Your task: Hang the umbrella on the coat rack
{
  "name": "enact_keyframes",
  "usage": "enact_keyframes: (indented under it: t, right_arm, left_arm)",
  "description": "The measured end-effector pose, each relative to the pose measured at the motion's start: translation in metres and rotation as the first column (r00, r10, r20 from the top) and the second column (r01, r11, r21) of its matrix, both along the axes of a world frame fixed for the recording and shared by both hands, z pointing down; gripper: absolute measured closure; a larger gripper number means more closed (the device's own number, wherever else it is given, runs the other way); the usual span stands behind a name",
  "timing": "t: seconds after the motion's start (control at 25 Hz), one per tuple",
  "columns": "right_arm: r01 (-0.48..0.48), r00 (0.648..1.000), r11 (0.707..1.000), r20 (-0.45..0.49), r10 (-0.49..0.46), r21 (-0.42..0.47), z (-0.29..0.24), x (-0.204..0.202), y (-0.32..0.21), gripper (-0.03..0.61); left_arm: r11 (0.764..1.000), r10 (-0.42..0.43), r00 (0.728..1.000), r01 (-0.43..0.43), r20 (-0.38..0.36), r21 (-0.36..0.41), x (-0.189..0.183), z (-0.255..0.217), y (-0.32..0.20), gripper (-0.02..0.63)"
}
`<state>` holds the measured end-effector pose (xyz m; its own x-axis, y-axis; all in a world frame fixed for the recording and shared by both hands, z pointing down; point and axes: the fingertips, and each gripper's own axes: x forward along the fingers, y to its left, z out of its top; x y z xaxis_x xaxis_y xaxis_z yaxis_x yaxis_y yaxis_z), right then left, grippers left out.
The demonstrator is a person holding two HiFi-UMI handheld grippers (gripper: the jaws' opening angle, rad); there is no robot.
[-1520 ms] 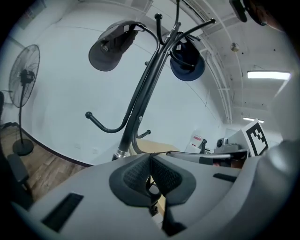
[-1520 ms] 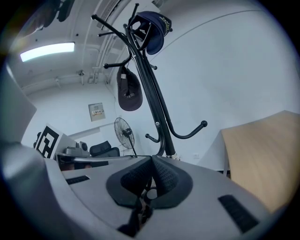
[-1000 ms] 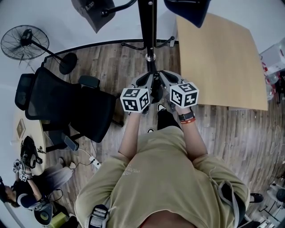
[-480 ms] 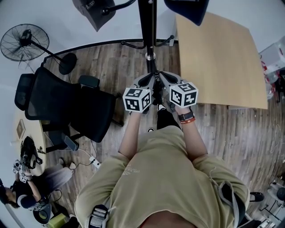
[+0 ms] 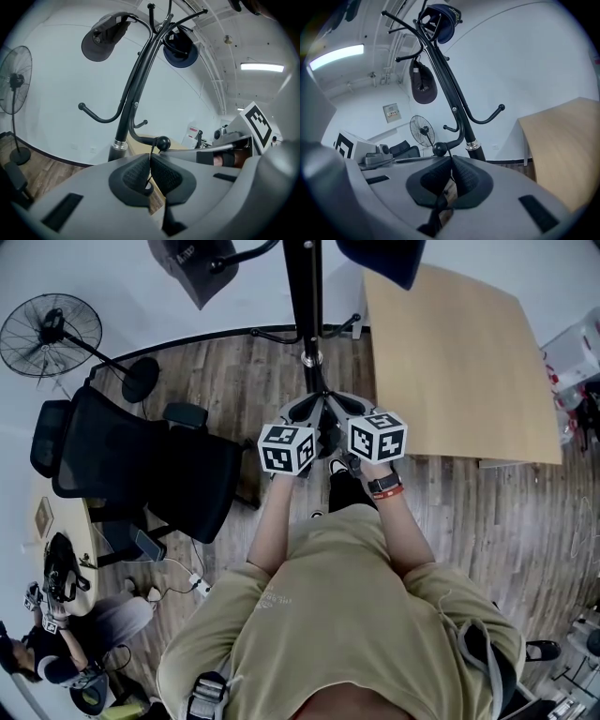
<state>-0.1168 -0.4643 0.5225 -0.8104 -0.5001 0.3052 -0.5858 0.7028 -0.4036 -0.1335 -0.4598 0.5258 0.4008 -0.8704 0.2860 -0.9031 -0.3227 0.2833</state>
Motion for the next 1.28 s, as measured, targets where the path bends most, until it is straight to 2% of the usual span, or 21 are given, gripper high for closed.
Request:
enact_keyframes:
  t: [0.52,0.76,0.88,1.16,1.28]
  right_arm:
    - [-0.046,0.999,0.999,0.014,0.046,-0.001,-0.002,0.016,0.002,0.561]
    - [-0.074,0.997,0.997,-0.008,0.074,0.031,-0.005,0.026,0.007,0.561]
    - [-0.088,0.996,0.996,0.020,0.088,0.033,-0.011,0.030,0.011,0.561]
    - [-0.161,0.987,0.977,0.011,0.161,0.138,-0.034,0.044,0.026,0.561]
    - [-0.200,0.978,0.954,-0.012,0.208,0.221,-0.043,0.051,0.032,0.561]
  left_arm:
    - [1.000,0.006,1.000,-0.006,0.024,-0.021,0.007,0.008,0.011,0.589]
    - [1.000,-0.023,1.000,0.023,0.004,0.010,0.001,-0.005,0.016,0.589]
    - [0.999,-0.039,0.999,0.040,-0.004,0.033,-0.003,-0.015,0.023,0.589]
    - [0.984,-0.141,0.989,0.135,0.045,0.119,-0.024,-0.042,0.046,0.589]
    - [0.976,-0.175,0.983,0.166,0.057,0.142,-0.032,-0.047,0.056,0.589]
